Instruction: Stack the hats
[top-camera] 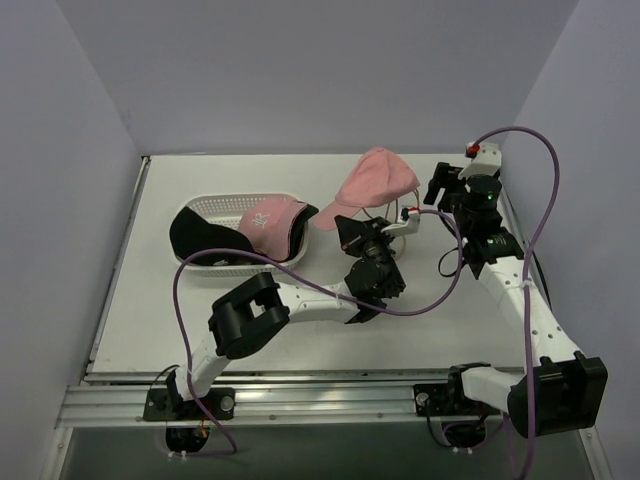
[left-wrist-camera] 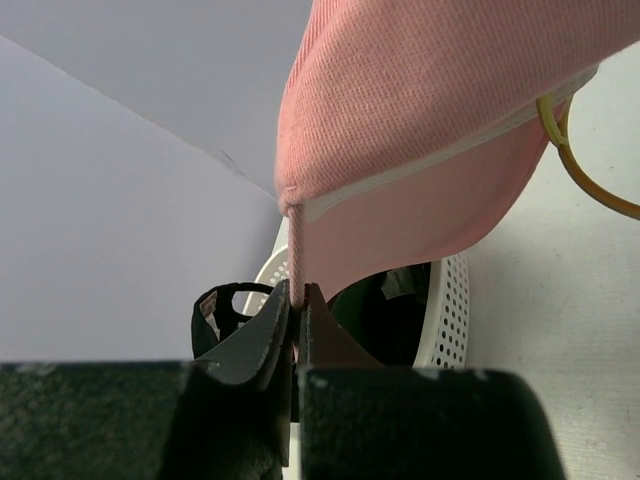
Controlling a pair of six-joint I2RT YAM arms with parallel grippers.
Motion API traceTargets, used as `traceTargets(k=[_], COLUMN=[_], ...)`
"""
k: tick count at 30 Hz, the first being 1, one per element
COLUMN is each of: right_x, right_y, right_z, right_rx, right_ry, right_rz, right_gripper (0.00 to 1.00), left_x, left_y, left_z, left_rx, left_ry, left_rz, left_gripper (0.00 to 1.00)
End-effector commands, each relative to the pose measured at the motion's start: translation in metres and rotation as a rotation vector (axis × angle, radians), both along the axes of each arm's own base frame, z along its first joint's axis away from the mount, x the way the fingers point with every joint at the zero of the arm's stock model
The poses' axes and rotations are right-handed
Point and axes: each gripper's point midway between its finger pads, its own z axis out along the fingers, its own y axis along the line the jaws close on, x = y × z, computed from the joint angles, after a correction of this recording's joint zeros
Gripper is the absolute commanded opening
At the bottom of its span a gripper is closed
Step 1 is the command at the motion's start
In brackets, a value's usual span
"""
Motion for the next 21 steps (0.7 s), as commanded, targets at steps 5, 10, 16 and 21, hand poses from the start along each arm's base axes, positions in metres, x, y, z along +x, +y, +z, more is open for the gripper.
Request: traceTargets(k=[5,10,16,21], right_x=[-0.006,-0.012,-0.019,-0.022], right_y=[-0.004,-0.009,-0.032,-0.036], right_z=[0.006,0.007,0.01,0.004], right_rx=[0.049,0.072,0.103,0.115], right_ry=[-0.01,-0.009,0.002,0.013], right_rz=[-0.034,-0.045,-0.119,-0.126], right_gripper=[0.7,0.71,0.71,0.72], left_x=[-0.025,-0.031,-0.035,-0.036], left_y=[-0.007,-0.019,-0.034,-0.035], left_z=[0.03,0.042,0.037,0.011], left_rx=[-0.253,-0.276,-0.257,-0.243], left_ry=[-0.042,-0.034,-0.011,0.024], left_rz=[-0.017,-0.026,-0.034,-0.01], left_gripper=[0.02,0.02,0.02,0.02])
